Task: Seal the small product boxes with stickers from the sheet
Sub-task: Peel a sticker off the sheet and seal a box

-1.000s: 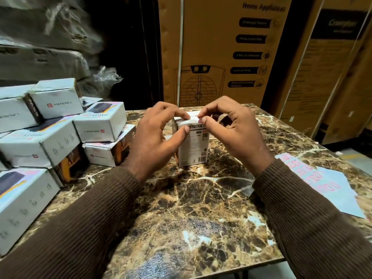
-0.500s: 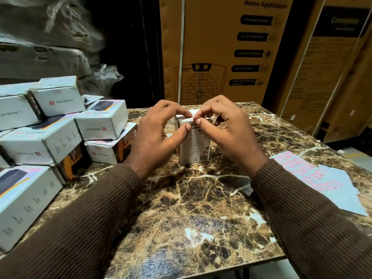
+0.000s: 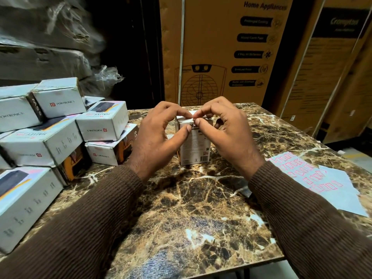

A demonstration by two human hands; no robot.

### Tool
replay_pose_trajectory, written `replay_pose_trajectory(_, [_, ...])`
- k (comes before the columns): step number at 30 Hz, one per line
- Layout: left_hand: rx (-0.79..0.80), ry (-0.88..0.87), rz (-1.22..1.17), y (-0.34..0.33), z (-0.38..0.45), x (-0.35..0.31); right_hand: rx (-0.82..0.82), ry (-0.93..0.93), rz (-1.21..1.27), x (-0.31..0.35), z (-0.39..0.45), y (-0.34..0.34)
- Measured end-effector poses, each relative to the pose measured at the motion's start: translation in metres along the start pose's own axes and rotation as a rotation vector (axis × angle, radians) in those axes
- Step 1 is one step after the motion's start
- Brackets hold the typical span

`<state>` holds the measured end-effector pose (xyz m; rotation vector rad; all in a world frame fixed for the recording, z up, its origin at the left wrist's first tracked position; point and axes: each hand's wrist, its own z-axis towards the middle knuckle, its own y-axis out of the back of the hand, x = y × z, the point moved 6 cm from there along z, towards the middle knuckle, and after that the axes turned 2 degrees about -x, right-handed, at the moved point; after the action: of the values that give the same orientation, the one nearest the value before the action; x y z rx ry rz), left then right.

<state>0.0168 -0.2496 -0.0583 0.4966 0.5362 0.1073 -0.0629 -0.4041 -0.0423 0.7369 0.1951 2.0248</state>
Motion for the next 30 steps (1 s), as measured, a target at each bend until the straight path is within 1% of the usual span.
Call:
replay_pose_trajectory(5, [-0.006, -0.005, -0.001, 0.001, 0.000, 0.000, -0.023, 0.046, -0.040, 0.004, -0.001, 0.001])
replay_pose_trajectory(8, [-0.007, -0.006, 0.003, 0.002, 0.001, -0.001, -0.039, 0.116, -0.137, 0.008, -0.003, 0.002])
replay_pose_trajectory(11, [-0.010, -0.010, 0.011, 0.003, 0.000, -0.001, -0.033, 0.148, -0.217, 0.008, -0.005, 0.001])
replay_pose_trajectory(17, [-0.021, -0.020, 0.006, 0.003, -0.001, -0.003, -0.035, 0.160, -0.208, 0.011, -0.005, 0.003])
replay_pose_trajectory(24, [-0.042, -0.037, 0.035, 0.004, -0.002, -0.004, -0.010, 0.153, -0.294, 0.008, -0.007, 0.002])
replay_pose_trajectory(27, [-0.061, -0.058, 0.071, 0.005, -0.004, -0.007, -0.006, 0.130, -0.273, 0.007, -0.006, 0.001])
replay_pose_trajectory(30, [-0.067, -0.063, 0.081, 0.005, -0.005, -0.008, 0.005, 0.086, -0.194, 0.004, -0.005, 0.001])
